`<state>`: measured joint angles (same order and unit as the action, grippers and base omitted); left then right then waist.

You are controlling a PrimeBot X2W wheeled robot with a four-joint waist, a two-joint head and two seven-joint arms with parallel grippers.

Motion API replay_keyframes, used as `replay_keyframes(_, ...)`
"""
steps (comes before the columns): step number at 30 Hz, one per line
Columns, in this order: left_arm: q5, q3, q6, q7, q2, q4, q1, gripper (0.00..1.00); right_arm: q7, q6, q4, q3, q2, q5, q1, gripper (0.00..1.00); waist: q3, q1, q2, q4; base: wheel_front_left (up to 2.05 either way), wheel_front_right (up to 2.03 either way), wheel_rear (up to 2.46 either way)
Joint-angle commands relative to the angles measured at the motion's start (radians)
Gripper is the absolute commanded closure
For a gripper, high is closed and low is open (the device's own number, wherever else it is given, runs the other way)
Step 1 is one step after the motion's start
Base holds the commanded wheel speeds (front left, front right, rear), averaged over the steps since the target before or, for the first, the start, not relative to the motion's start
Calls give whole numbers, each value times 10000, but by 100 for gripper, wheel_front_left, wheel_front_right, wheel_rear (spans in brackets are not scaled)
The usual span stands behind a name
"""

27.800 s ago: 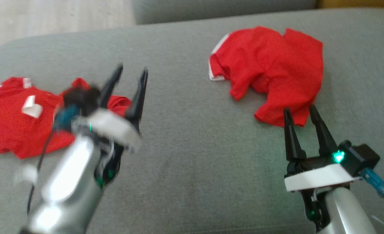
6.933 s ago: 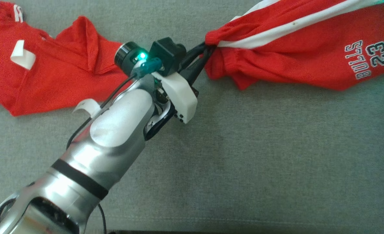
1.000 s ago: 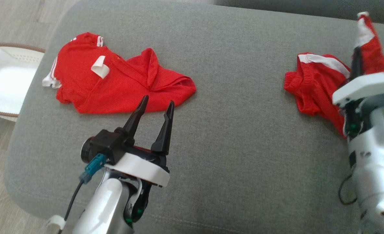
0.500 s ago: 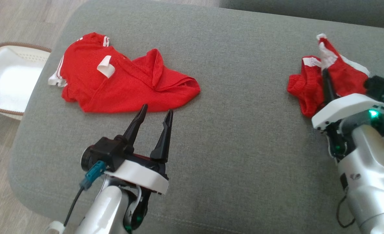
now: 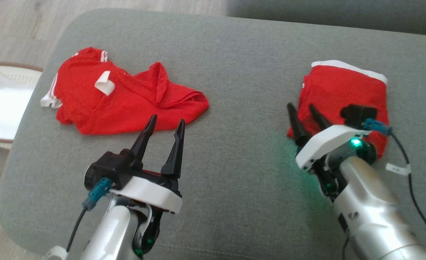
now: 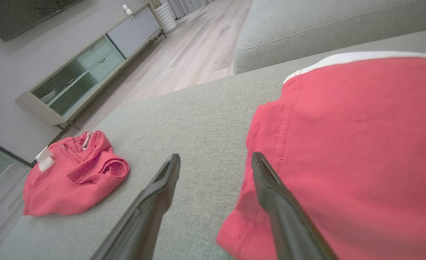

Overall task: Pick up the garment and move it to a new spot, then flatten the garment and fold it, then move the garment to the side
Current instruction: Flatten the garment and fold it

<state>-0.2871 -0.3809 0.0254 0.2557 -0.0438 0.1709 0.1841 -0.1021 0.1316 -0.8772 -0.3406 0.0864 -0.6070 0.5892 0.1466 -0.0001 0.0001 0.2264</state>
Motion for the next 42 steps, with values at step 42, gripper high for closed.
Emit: replay_keyframes(42,448,1387,157,61,-64,-1118,-365,0,-1595,-9,6137,3497,-294,4810,-4066,0,-491,1,-1,-2476,0,0,0)
